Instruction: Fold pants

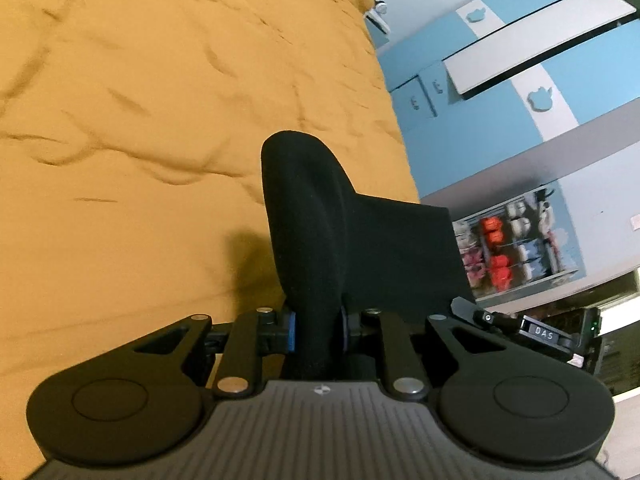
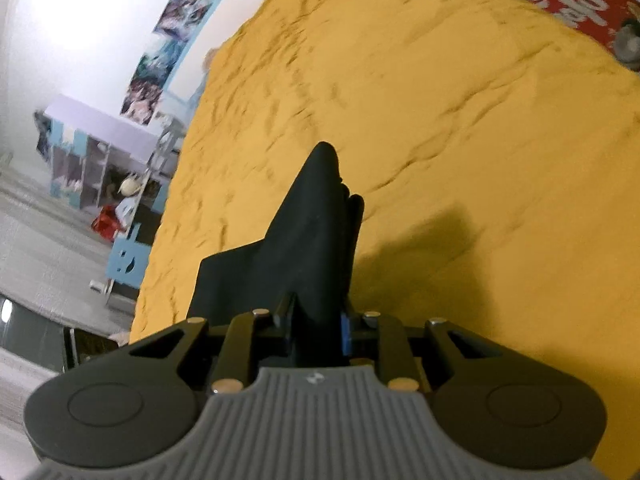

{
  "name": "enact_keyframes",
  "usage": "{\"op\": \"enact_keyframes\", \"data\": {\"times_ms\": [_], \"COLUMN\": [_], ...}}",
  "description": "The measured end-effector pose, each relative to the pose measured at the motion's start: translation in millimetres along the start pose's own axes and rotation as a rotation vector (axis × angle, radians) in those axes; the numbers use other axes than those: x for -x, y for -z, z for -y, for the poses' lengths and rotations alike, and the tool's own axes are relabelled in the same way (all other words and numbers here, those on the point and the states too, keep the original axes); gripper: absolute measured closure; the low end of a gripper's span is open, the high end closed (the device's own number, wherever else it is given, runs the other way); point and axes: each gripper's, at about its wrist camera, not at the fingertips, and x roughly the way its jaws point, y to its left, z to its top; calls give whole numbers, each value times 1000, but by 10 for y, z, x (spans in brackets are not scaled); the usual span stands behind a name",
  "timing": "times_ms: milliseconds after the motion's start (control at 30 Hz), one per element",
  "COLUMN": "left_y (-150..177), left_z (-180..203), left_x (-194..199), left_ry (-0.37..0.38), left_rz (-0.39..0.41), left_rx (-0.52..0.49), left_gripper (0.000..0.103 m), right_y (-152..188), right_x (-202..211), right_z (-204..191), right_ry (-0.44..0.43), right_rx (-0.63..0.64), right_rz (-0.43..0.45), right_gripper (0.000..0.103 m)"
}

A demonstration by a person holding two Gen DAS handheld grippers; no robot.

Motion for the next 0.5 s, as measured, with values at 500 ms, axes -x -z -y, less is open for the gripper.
{"op": "enact_keyframes", "data": {"times_ms": [500], "left_y": [109], "left_z": [-678], "left_x": [1523], "left_ry": [-213], "left_rz": [86], "left_rx": [-32], "left_gripper": [82], "right_y": [1108], "right_x": [-1020], "right_z": [-1347], "right_ry": [-233], "right_rx": [14], "right_rz": [-78], "right_gripper": [86]}}
